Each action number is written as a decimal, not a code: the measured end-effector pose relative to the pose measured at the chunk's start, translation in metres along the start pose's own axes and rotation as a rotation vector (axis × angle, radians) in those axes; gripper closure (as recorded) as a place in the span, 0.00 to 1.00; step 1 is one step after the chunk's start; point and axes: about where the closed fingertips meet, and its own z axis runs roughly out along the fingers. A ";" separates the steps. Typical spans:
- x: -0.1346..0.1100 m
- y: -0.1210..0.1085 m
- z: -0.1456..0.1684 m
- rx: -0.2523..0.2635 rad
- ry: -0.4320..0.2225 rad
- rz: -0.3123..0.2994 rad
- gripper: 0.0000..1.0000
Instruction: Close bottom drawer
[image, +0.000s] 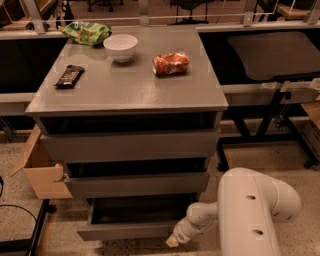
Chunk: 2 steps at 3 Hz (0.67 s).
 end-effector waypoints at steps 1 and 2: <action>-0.020 -0.022 0.003 0.112 -0.029 -0.032 1.00; -0.045 -0.044 0.002 0.184 -0.067 -0.072 1.00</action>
Offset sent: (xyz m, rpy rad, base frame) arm 0.1047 0.0120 -0.0008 -0.0814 -0.3076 -0.0291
